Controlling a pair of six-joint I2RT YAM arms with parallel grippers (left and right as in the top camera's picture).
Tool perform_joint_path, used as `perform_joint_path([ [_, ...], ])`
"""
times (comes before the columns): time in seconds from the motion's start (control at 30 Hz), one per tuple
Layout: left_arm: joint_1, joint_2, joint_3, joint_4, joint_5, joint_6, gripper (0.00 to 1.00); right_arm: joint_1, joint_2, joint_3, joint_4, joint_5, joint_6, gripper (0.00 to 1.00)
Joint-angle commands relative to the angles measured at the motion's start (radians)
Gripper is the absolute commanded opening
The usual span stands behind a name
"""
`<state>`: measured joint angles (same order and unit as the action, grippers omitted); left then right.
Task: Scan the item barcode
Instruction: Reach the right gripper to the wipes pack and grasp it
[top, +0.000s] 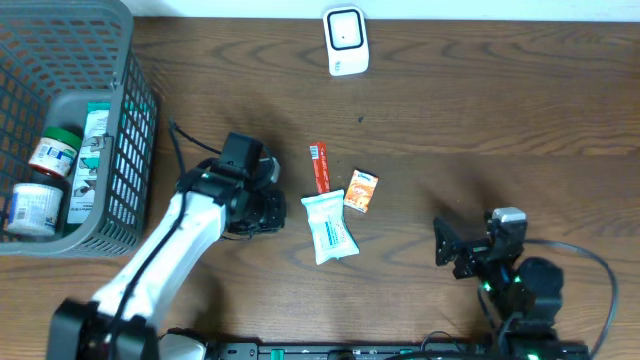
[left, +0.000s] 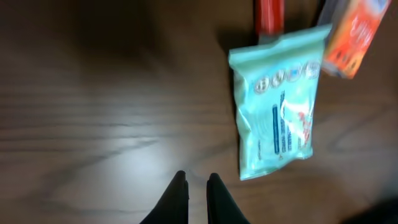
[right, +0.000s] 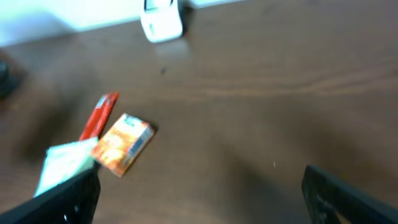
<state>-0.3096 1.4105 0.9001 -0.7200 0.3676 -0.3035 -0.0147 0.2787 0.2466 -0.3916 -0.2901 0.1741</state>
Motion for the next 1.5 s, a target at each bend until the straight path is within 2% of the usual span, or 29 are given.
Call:
perform_joint_path([
  [0.0, 0.006, -0.093, 0.040, -0.002, -0.165, -0.059, 0.11, -0.008, 0.117, 0.233, -0.127, -0.028, -0.027, 0.99],
  [0.13, 0.002, -0.124, 0.039, -0.014, -0.158, -0.080, 0.12, 0.024, 0.331, 0.454, -0.354, -0.098, -0.018, 0.99],
  [0.2, -0.002, -0.108, 0.031, -0.027, -0.138, -0.084, 0.12, 0.084, 0.497, 0.575, -0.509, -0.111, -0.018, 0.99],
  [0.3, -0.006, -0.079, 0.013, -0.026, -0.137, -0.083, 0.12, 0.174, 0.644, 0.640, -0.587, -0.139, -0.018, 0.99],
  [0.47, -0.006, -0.023, 0.008, -0.011, -0.145, -0.056, 0.12, 0.339, 0.843, 0.639, -0.445, -0.420, -0.018, 0.99],
  [0.5, -0.006, -0.018, 0.008, -0.007, -0.145, -0.056, 0.12, 0.367, 0.877, 0.639, -0.423, -0.436, -0.011, 0.86],
  [0.53, -0.005, -0.016, 0.008, -0.003, -0.148, -0.056, 0.12, 0.401, 0.911, 0.639, -0.402, -0.410, 0.011, 0.75],
  [0.57, -0.005, -0.015, 0.008, 0.000, -0.158, -0.056, 0.12, 0.440, 0.948, 0.639, -0.389, -0.348, 0.040, 0.70],
  [0.77, 0.018, -0.015, 0.008, 0.003, -0.247, -0.056, 0.17, 0.640, 1.145, 0.639, -0.293, 0.030, 0.207, 0.73],
  [0.93, 0.036, -0.015, 0.008, 0.003, -0.249, -0.056, 0.17, 0.665, 1.301, 0.639, -0.121, 0.115, 0.277, 0.63],
  [1.13, 0.036, -0.015, 0.008, 0.002, -0.249, -0.056, 0.17, 0.686, 1.418, 0.639, 0.033, 0.104, 0.282, 0.56],
  [1.23, 0.036, -0.015, 0.008, 0.002, -0.249, -0.056, 0.17, 0.706, 1.446, 0.639, 0.058, 0.099, 0.289, 0.42],
  [1.3, 0.036, -0.015, 0.008, 0.003, -0.249, -0.056, 0.17, 0.723, 1.458, 0.639, 0.060, 0.102, 0.302, 0.40],
  [1.4, 0.036, -0.015, 0.008, 0.003, -0.249, -0.056, 0.17, 0.741, 1.468, 0.639, 0.059, 0.138, 0.323, 0.30],
  [1.43, 0.036, -0.015, 0.008, 0.003, -0.249, -0.056, 0.17, 0.742, 1.468, 0.639, 0.059, 0.144, 0.327, 0.19],
  [1.47, 0.036, -0.015, 0.008, 0.003, -0.249, -0.056, 0.17, 0.742, 1.468, 0.639, 0.059, 0.143, 0.327, 0.01],
])
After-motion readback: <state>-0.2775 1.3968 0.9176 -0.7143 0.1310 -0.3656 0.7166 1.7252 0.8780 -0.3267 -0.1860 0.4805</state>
